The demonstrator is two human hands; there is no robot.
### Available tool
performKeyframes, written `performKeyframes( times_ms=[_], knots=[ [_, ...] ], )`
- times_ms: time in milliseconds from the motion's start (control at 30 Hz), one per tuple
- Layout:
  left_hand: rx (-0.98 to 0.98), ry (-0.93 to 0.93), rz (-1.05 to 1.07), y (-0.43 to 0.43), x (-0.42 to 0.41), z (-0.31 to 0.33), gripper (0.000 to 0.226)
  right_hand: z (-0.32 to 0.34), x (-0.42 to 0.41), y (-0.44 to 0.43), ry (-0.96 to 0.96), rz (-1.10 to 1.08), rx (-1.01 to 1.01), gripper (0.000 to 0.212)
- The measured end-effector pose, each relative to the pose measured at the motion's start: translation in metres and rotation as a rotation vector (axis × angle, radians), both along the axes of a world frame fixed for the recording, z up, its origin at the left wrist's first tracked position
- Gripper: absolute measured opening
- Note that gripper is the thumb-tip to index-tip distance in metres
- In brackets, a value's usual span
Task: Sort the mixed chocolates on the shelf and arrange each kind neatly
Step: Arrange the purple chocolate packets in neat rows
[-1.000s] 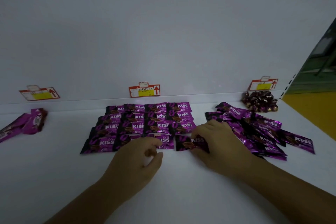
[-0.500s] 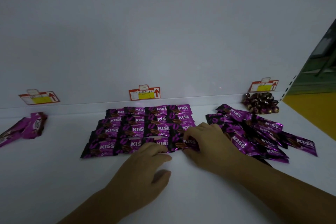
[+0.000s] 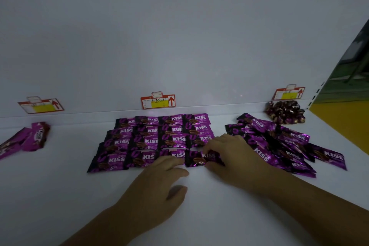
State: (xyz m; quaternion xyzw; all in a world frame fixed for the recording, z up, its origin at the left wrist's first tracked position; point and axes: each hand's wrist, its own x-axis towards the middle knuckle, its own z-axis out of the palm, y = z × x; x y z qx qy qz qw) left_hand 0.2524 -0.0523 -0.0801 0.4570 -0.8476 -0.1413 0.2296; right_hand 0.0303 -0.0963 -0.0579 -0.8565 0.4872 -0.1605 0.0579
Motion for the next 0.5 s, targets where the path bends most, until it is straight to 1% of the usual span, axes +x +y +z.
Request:
performKeyframes(
  times_ms=[133,200,300,400,500],
  knots=[
    [-0.017,0.017,-0.007,0.000,0.000,0.000,0.063,0.000,0.000,-0.002,0.031,0.000,-0.022,0.030],
    [-0.023,0.027,-0.013,0.000,0.000,0.001,0.057,0.001,0.000,-0.002,0.030,-0.001,-0.025,0.032],
    [-0.056,0.044,-0.012,0.000,0.001,-0.001,0.044,0.004,-0.001,-0.001,-0.002,-0.018,-0.036,0.027],
    [-0.069,0.069,0.007,0.000,0.000,0.000,0.037,0.007,-0.009,-0.001,-0.010,-0.017,-0.038,0.028],
    [-0.101,0.034,-0.008,-0.001,0.000,0.001,0.030,0.014,-0.026,-0.001,0.003,-0.032,-0.007,0.028]
  ],
)
